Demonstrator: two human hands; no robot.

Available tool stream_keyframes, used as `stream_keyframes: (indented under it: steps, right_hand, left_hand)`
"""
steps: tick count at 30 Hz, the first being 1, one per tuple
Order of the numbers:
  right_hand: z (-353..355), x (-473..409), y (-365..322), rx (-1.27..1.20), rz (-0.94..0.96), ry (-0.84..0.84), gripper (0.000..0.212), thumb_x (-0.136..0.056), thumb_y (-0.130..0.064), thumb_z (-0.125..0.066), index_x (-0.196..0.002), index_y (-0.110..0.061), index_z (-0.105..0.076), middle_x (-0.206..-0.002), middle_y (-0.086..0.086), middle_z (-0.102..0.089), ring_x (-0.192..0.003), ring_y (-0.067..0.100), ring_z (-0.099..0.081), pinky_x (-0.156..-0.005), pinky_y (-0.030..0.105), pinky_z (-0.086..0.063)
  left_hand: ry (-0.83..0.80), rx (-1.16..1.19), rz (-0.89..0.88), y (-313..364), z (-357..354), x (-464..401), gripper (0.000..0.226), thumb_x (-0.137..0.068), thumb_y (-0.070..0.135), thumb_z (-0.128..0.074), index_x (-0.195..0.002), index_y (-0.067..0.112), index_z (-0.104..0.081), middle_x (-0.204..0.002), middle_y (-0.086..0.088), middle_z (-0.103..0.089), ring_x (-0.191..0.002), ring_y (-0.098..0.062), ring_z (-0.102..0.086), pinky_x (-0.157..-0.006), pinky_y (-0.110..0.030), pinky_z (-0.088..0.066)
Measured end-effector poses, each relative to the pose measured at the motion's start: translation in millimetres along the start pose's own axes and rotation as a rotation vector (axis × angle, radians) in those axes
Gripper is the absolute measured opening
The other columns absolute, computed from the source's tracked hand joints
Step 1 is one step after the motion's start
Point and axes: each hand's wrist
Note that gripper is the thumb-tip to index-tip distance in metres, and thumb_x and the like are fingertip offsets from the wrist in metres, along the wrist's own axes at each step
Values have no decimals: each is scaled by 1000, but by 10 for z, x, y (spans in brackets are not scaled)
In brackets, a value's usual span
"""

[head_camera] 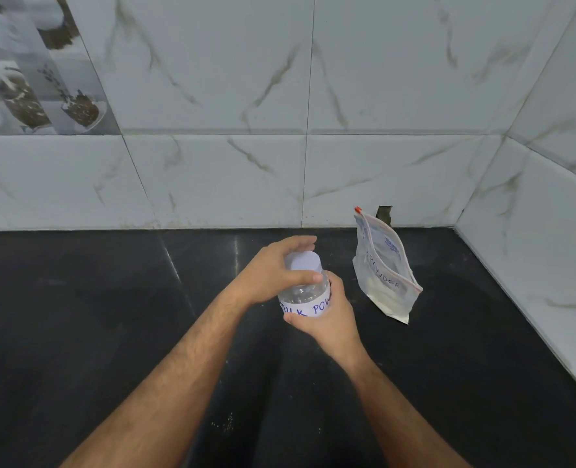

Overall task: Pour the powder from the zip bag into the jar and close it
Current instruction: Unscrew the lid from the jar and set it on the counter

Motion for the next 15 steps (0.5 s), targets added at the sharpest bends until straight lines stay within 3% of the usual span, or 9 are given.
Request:
stream_keyframes:
  steps: [5,8,11,15]
  right_hand:
    - [35,-32,30,32,4,-62,96,-56,-33,-97,-129,-47,-35,-116,-27,-56,-105,-2,-62,-75,5,-51]
    - [7,-27,51,40,7,-82,96,-57,-32,-97,-128,-47,-35,-118,-25,-56,-107,1,-62,-74,4,-50]
    - [-35,-2,57,43,19,-58,95,-53,-38,-95,-125,-51,-36,-118,-24,-58,-107,3,-63,-76,7,-52]
    - [-87,36,59,55,44,-3,90,-46,-47,-93,-115,-65,-37,-114,-24,-61,-105,-3,-63,-77,13,-56]
  left_hand:
    - [-148,-138,56,-22,182,32,78,-81,41,-78,-149,31,-40,-152,14,-46,-136,-1,-44,-115,-30,-37]
    - [-165,-210,93,6,253,12,79,-76,40,-80,-146,34,-44,-148,10,-52,-133,-7,-49,-113,-35,-40]
    - [-34,-352,140,68,217,-22,78,-63,57,-81,-134,38,-54,-121,15,-65,-110,-9,-61,-94,-30,-49]
    - [73,-539,272,129,119,-42,75,-51,84,-64,-109,36,-62,-90,20,-64,-85,-6,-62,-68,-27,-48]
Point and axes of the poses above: each hand's wrist, its own x-axis away from the middle knuckle, its own z-axis out of the back of the hand, y = z × x
